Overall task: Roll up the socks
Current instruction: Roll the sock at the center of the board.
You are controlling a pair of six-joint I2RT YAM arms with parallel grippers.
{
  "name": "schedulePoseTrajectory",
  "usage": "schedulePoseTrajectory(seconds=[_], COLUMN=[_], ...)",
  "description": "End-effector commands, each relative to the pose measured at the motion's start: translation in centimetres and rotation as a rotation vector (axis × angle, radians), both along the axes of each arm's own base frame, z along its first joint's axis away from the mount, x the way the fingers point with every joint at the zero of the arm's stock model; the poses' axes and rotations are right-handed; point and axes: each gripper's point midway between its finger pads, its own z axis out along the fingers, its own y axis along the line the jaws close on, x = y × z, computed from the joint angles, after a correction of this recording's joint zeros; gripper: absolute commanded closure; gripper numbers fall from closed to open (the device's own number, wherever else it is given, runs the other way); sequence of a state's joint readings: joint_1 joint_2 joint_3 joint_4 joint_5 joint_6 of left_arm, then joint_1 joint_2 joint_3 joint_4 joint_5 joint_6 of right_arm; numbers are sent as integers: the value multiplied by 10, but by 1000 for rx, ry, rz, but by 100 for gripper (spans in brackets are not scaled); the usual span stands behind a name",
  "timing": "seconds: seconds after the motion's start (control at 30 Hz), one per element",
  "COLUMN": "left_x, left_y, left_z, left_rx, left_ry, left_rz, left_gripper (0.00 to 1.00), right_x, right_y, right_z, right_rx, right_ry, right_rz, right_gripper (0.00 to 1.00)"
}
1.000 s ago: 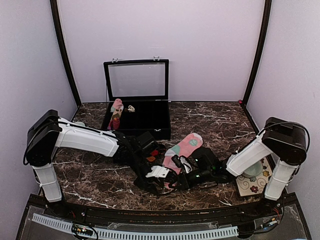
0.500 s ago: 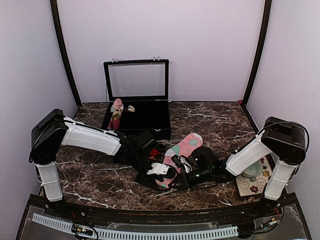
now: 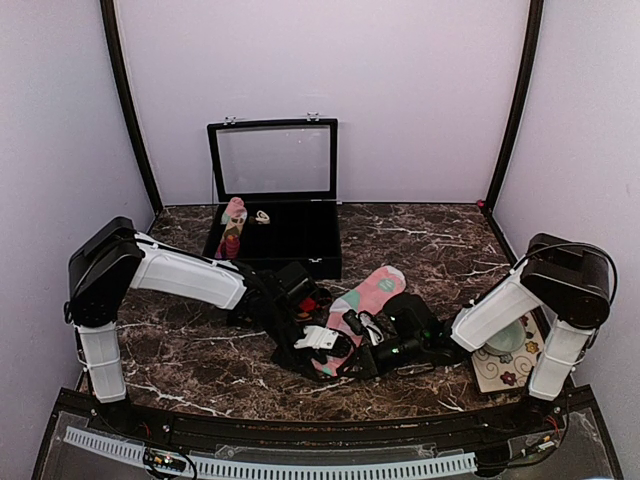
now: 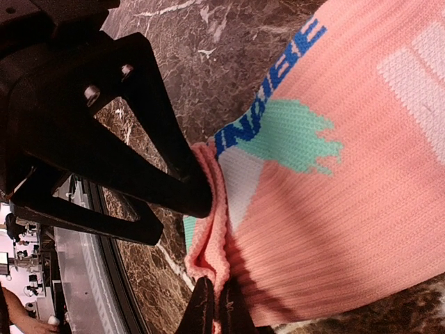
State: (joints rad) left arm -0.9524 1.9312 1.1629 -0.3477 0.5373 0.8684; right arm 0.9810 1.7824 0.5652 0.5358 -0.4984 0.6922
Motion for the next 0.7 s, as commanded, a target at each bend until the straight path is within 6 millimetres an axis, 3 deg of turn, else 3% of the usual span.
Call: schedulePoseTrajectory(seconds=[0.0,0.13,0.43,0.67], left_x=[7,9,7,1], left_y=[22,31,43,38], left_z=[-24,-38,-50,-33], left_rx=[116,161,206,198], left_ry=[-13,-38,-39,167], left_rz=[8,-2,1,64], left_gripper=[57,68,79,89], right_x=[-18,-18,-14,-9], right_y=[-33,-32,-34,-55], right_z=[-47,-45,-34,-17], right_rx=[-185,-176,-151,-152], right_ry=[111,111,81,-39], right_rz=[-15,-16,-41,-98], right_gripper=[99,93,75,63])
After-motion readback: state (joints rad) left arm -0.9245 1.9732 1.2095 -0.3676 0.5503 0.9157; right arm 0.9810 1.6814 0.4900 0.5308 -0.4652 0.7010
